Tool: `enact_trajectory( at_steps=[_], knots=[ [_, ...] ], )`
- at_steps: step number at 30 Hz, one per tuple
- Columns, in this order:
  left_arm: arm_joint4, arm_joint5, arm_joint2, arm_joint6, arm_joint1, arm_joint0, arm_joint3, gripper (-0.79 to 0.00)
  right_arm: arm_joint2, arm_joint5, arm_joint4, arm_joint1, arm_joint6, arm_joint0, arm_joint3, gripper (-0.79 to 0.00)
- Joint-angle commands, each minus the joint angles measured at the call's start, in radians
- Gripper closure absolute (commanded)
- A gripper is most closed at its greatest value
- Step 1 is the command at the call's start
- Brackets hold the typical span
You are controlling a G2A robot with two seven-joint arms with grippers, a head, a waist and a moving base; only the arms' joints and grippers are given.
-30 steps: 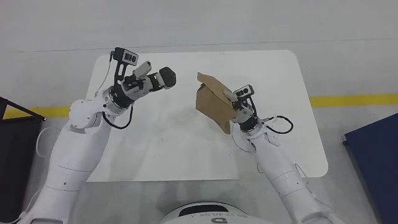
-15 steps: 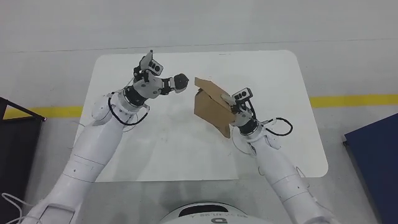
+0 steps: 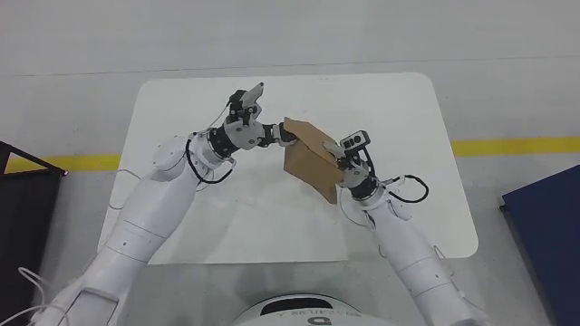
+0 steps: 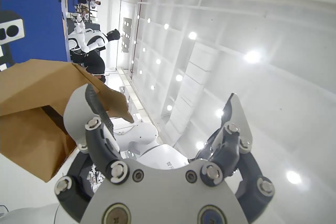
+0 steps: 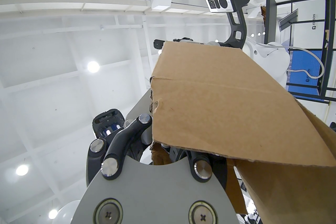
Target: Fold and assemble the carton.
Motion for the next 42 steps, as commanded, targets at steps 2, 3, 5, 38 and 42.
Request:
enact_trajectory(
  at_steps=[2,3,5,38,42],
  knots=[
    [0.002,0.011,0.008,-0.003,-0.004,-0.004,0.004,-0.785,0.001,-0.004,-0.006,0.001,-0.002,-0.002,-0.001,0.000],
    [0.006,0.014,0.009,-0.003,-0.005,-0.006,0.004,-0.785,0.002,-0.004,-0.007,0.002,-0.003,-0.002,-0.002,0.000],
    [0.014,0.023,0.013,-0.004,-0.007,-0.008,0.006,-0.785,0.002,-0.006,-0.010,0.002,-0.005,-0.004,-0.004,0.000],
    [0.375,0.168,-0.029,0.031,0.012,-0.029,-0.038,-0.339,0.008,-0.026,-0.094,0.017,-0.052,-0.016,-0.024,0.000],
    [0.419,0.212,-0.063,0.023,0.025,-0.014,-0.069,-0.262,0.012,-0.026,-0.089,0.019,-0.052,-0.018,-0.027,0.000]
  ],
)
